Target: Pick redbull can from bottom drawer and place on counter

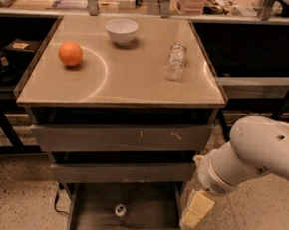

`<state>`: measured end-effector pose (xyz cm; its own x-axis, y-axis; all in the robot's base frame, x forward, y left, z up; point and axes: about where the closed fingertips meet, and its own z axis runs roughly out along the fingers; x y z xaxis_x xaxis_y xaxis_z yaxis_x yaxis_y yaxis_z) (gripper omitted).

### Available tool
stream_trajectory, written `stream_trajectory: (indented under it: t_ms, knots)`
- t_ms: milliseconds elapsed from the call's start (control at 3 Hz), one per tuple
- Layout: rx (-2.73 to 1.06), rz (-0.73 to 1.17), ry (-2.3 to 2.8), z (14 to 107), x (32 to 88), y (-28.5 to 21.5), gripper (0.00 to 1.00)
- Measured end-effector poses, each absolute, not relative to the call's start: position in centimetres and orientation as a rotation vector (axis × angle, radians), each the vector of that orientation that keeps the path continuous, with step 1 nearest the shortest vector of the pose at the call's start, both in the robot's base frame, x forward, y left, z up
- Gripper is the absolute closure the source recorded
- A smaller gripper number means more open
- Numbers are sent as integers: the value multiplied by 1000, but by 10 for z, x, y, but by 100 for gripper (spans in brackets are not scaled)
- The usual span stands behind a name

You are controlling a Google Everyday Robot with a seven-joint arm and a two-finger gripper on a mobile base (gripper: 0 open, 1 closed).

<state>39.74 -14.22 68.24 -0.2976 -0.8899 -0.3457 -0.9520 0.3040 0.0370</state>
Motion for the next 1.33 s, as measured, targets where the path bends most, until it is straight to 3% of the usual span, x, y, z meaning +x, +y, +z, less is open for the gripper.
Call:
stream_trajectory:
  t_ms: [1333]
  knots:
    - [-1529,514,2293,575,408,-140,0]
